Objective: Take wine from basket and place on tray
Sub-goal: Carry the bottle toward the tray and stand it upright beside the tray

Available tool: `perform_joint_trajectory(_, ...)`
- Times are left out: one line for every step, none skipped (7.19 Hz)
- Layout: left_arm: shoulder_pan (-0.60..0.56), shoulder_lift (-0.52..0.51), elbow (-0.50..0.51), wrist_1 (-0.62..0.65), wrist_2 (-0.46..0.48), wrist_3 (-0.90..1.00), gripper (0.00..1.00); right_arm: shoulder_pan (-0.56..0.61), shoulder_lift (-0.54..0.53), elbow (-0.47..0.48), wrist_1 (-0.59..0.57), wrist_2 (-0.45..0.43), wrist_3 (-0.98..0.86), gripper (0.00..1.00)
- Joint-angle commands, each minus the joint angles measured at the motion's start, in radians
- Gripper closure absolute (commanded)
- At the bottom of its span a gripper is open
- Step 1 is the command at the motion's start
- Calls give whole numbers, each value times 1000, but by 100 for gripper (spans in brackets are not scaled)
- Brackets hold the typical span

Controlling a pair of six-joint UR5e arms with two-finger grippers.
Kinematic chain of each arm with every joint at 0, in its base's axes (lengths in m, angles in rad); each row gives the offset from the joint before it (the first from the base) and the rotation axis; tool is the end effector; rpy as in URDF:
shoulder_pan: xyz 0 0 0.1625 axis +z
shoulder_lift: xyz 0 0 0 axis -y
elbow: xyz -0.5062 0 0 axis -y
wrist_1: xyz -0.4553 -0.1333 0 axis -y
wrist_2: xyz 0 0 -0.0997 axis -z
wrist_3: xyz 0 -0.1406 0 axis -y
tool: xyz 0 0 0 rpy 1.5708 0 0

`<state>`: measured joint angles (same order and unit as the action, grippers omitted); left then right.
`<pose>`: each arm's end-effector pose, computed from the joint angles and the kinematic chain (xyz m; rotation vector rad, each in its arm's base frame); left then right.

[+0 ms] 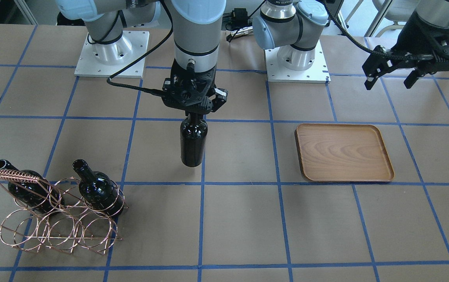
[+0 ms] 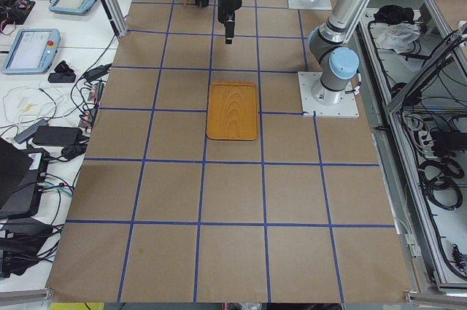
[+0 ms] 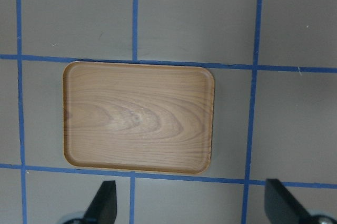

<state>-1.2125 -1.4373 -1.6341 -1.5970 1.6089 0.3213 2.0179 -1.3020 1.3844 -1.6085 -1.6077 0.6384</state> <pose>0.0529 -0.5062 0.5602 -0.0585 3.0901 -0.0445 0.4102 -0.5591 0.4682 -0.2935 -3.0728 -0.0297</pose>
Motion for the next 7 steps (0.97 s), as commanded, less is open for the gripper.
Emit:
perform_joint_trajectory(27,8,-10,-36,6,38,0,85,65,-27,-59,15,143,92)
perform_joint_trajectory(28,8,-10,-49,8,38,0,126,94,-59,-59,15,205,92)
perform_joint_trajectory(27,8,-10,-52,8,38,0,181,114,-67,-59,21,287,92)
perform_joint_trajectory(28,6,-10,-50,11,38,0,223,118,-80,-60,43,356,92)
perform_joint_trajectory(28,8,-10,-64,60,38,0,260,121,-96,-60,52,415,92)
perform_joint_trajectory(27,8,-10,-64,63,39,0,293,121,-102,-60,66,453,92)
perform_joint_trajectory(28,6,-10,-64,66,62,0,323,122,-102,-60,66,469,92)
